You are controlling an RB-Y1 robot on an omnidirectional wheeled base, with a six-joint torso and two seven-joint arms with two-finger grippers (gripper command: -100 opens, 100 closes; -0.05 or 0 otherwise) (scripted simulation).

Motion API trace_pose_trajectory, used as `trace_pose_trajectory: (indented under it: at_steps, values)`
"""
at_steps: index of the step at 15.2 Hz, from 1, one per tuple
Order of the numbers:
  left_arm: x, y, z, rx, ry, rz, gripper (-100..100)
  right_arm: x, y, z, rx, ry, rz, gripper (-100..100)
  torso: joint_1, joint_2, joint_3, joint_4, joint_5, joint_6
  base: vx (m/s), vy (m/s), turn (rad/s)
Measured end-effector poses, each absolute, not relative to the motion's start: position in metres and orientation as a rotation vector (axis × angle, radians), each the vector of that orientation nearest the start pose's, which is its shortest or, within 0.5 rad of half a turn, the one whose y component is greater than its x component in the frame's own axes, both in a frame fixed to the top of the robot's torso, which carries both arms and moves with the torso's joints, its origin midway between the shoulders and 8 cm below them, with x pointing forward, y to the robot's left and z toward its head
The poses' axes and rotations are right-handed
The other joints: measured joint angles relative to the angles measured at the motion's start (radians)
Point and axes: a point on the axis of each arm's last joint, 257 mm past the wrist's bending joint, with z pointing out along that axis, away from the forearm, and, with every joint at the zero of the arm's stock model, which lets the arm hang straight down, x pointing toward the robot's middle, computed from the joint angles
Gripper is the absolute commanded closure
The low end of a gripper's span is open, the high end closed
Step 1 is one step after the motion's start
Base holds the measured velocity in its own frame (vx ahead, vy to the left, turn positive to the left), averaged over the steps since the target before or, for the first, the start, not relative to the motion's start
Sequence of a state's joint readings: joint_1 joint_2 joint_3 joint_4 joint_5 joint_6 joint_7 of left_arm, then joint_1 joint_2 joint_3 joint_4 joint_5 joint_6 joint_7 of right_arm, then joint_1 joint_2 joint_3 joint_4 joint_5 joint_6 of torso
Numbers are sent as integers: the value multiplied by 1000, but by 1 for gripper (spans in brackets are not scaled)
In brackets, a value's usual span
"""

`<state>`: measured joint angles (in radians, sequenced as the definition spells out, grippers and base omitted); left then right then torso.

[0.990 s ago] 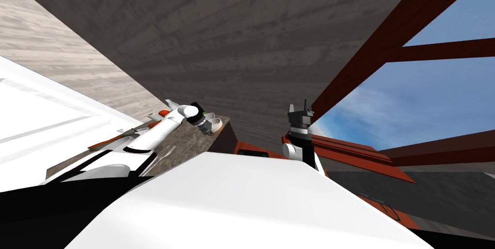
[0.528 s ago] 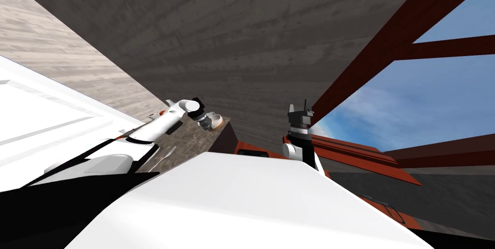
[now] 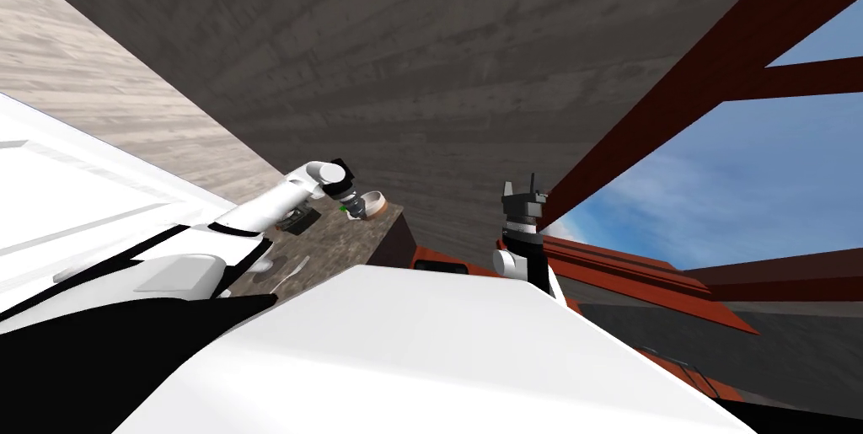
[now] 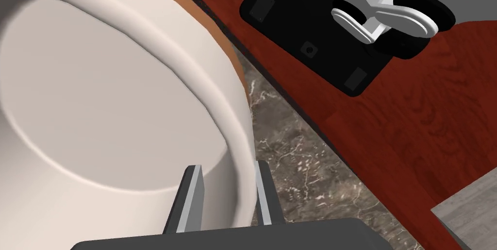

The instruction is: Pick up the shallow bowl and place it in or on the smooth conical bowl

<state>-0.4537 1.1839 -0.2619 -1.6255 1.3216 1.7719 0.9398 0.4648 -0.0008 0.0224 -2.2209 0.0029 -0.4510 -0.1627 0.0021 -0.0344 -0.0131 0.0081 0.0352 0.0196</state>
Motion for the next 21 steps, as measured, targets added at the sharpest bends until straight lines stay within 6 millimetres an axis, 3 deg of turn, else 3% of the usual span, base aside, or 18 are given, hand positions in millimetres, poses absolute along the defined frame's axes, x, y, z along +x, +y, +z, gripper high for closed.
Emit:
trace_pose_trajectory:
  at_steps: [10,19,20,21]
  values:
    - [383,421,-166,-2840,1285,2,100,367,-271,0,787,619,1466,0,-2,1,0,0,-3,-5,20,36,27]
    - [370,445,-129,-2851,1140,129,100,367,-271,0,787,619,1467,0,-5,2,0,-1,-3,-7,11,24,15]
    - [369,446,-128,-2852,1137,136,-100,367,-271,0,787,619,1467,0,-6,2,0,-1,-3,-7,0,0,0]
    - [369,446,-128,-2851,1137,137,-100,367,-271,0,787,619,1467,0,-6,2,0,-1,-3,-7,0,0,0]
